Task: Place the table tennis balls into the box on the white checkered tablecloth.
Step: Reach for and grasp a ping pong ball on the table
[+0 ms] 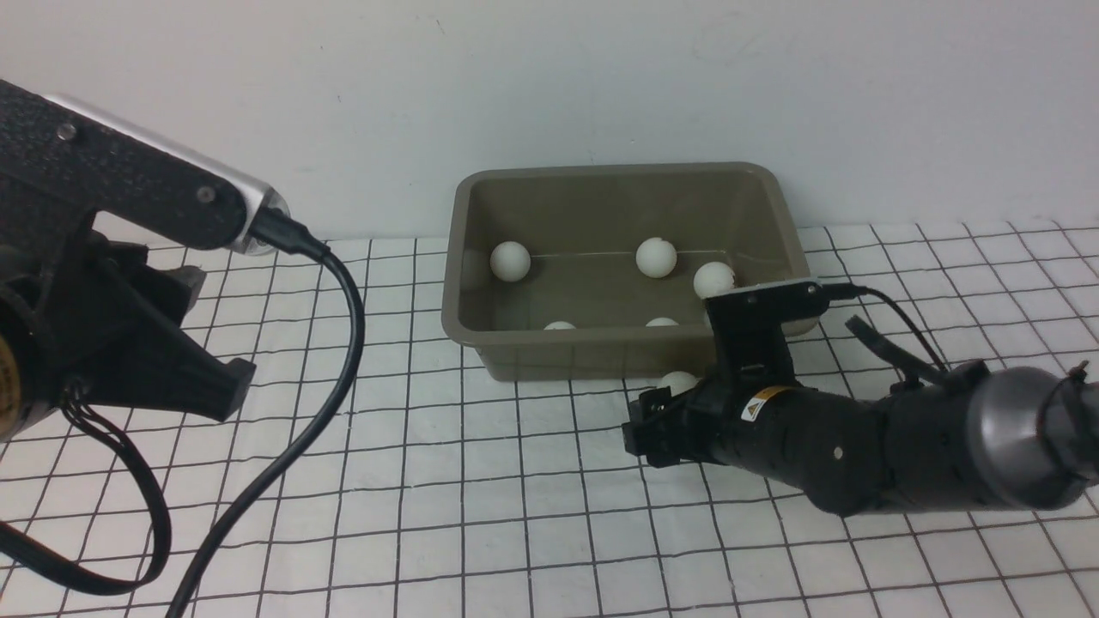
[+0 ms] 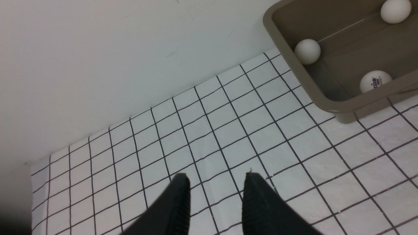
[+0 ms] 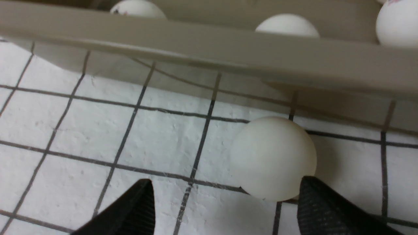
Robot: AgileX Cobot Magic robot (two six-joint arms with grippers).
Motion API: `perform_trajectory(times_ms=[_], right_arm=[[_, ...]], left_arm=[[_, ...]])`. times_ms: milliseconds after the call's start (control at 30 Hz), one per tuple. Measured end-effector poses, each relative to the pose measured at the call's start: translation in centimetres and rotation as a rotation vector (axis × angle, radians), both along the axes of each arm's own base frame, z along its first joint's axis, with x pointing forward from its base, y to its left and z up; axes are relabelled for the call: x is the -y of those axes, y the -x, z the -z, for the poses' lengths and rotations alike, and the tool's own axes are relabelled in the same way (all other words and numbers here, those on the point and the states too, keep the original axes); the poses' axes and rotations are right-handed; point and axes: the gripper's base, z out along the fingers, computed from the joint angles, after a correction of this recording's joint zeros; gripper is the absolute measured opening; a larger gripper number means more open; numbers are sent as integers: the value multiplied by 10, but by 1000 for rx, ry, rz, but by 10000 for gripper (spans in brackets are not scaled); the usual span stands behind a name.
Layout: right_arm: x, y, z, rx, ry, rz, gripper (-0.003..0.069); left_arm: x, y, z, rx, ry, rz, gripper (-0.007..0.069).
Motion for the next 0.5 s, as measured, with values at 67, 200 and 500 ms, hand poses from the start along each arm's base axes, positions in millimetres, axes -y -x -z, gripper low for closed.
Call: perform_trajectory(times_ms=[67,200,500], right_arm=[[0,0,3,-4,4,0,527],[0,-2,5,7,6,7,527],[0,-6,18,18,22,20,527]], left_arm=[[0,0,0,1,-1,0,209],[0,0,0,0,-1,0,209],[-1,-1,-1,19,-24,0,209]])
